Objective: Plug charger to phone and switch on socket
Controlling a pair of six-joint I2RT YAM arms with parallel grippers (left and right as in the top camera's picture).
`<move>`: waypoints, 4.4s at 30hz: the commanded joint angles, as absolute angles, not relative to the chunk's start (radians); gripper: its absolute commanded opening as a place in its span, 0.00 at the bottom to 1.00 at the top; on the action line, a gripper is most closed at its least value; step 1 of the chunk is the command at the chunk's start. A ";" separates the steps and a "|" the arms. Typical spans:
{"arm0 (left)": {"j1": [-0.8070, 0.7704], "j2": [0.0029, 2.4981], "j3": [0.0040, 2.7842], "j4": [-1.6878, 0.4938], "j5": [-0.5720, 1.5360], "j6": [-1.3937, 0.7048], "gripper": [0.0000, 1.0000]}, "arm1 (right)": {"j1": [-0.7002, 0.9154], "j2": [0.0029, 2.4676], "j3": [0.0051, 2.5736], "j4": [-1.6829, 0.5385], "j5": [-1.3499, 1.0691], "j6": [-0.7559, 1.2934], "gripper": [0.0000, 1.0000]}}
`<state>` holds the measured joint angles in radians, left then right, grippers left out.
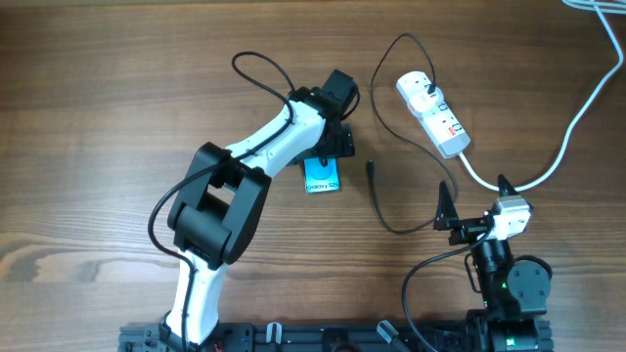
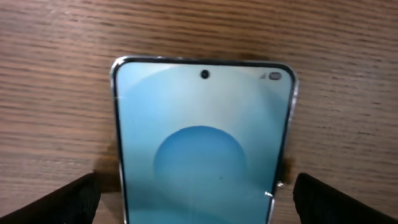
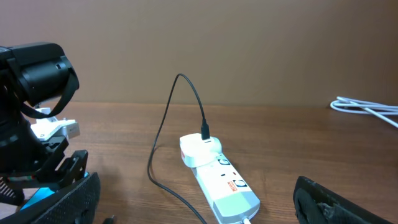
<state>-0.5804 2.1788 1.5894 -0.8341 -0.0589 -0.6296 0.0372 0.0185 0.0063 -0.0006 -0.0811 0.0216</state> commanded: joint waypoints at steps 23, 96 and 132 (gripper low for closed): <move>-0.552 2.194 1.502 -0.955 -0.269 -0.640 1.00 | 0.033 0.014 0.005 0.002 -0.070 0.028 1.00; -0.524 2.194 1.502 -0.954 -0.073 -0.693 1.00 | 0.033 0.014 0.005 0.002 -0.070 0.028 1.00; -0.521 2.194 1.502 -0.941 -0.076 -0.658 0.94 | 0.033 0.014 0.005 0.002 -0.070 0.028 1.00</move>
